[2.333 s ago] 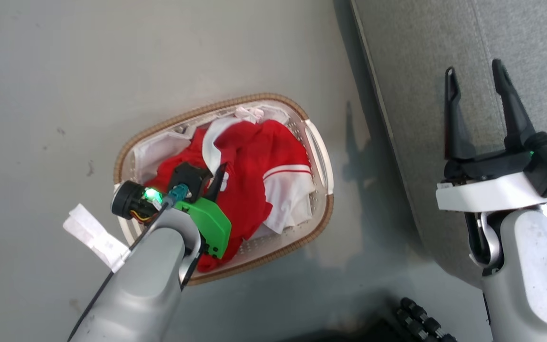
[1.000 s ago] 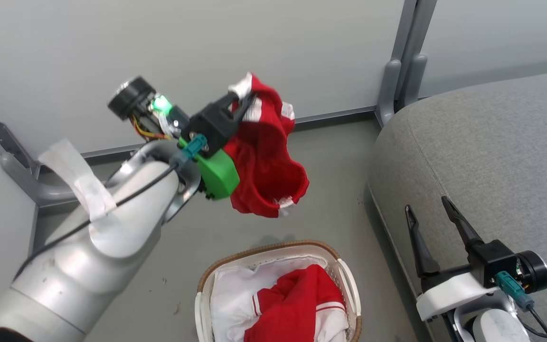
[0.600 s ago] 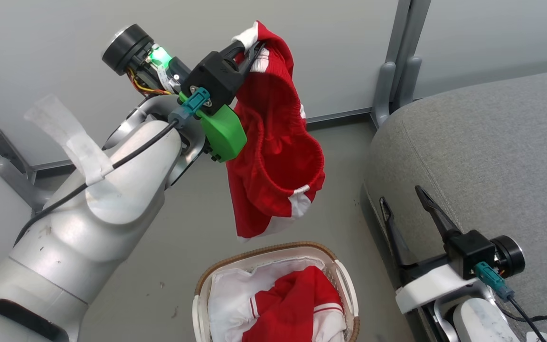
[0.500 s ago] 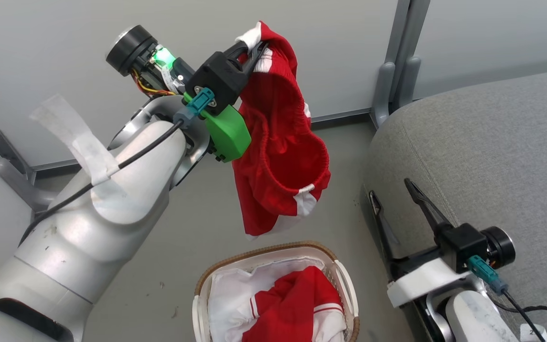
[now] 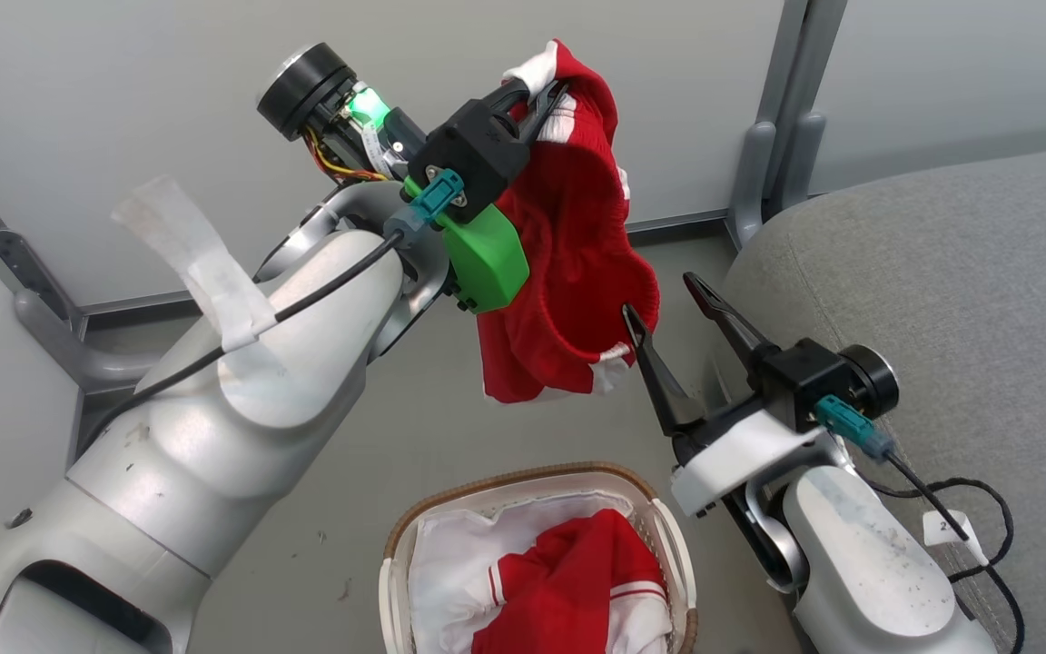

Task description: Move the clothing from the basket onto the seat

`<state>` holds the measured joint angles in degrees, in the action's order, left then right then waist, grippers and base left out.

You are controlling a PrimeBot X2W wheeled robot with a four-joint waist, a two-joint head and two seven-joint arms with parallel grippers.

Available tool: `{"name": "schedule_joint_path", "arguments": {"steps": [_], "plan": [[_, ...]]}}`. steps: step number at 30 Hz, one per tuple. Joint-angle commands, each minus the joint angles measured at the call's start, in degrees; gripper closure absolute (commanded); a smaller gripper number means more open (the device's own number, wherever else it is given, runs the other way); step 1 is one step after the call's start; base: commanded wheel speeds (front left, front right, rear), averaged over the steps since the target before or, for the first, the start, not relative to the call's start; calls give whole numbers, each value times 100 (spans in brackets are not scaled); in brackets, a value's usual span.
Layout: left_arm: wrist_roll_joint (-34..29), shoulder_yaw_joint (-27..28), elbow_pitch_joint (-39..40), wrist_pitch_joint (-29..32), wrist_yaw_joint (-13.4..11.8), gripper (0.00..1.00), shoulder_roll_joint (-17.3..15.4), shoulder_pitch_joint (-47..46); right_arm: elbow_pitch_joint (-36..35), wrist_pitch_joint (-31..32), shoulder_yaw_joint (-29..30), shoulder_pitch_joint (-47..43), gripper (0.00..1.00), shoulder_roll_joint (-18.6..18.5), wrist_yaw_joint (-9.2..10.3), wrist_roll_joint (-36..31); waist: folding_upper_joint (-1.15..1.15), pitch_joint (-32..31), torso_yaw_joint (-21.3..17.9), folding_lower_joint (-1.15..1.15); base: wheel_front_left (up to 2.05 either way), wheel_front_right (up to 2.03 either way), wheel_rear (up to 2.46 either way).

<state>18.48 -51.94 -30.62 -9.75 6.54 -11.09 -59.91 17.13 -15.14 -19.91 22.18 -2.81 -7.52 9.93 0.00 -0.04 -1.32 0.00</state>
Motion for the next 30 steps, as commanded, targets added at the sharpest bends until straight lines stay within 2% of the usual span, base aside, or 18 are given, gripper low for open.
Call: {"name": "schedule_joint_path", "arguments": {"steps": [1, 12, 13, 14, 15, 16, 17, 27, 28, 29, 30], "plan": [[40, -19, 5, -31, -20, 100, 20, -95, 133, -1, -77, 84, 0, -22, 6, 149, 0, 10, 54, 0, 0, 0, 0], [105, -233, 316, -121, 13, 100, 149, 119, 1521, -1, -576, 672, 0, -18, 6, 454, 0, 12, 297, 0, 0, 0, 0], [118, -250, 371, -132, 14, 100, 150, 134, 1645, -2, -640, 725, 14, -18, 6, 533, 0, 9, 312, 0, 0, 0, 0], [127, -255, 402, -136, 16, 100, 148, 143, 1710, -2, -674, 764, 41, -18, 6, 584, 0, 10, 320, 0, 0, 0, 0], [154, -265, 458, -143, 20, 100, 148, 168, 1815, -2, -724, 849, 76, -21, 6, 663, 0, 12, 334, 0, 0, 0, 0], [167, -271, 491, -144, 21, 100, 148, 183, 1858, -1, -748, 888, 94, -21, 6, 702, 0, 13, 340, 0, 0, 0, 0], [202, -269, 547, -125, 23, 100, 142, 221, 1910, -2, -790, 959, 100, -19, 6, 760, 0, 17, 349, 0, 0, 0, 0], [552, -103, 594, -126, -139, 100, -50, 653, 1520, -2, -356, 1084, 100, -19, 6, 686, 0, 59, 293, 0, 0, 0, 0], [607, -77, 569, -154, -165, 92, -61, 729, 1478, -2, -314, 1075, 100, -19, 6, 661, 0, 63, 285, 0, 0, 0, 0], [640, -67, 541, -189, -169, 72, -83, 811, 1429, -2, -267, 1060, 100, -18, 6, 637, 0, 67, 275, 0, 0, 0, 0], [671, -53, 516, -222, -195, 60, -104, 878, 1380, -2, -225, 1047, 100, -18, 6, 610, 0, 71, 267, 0, 0, 0, 0]]}}
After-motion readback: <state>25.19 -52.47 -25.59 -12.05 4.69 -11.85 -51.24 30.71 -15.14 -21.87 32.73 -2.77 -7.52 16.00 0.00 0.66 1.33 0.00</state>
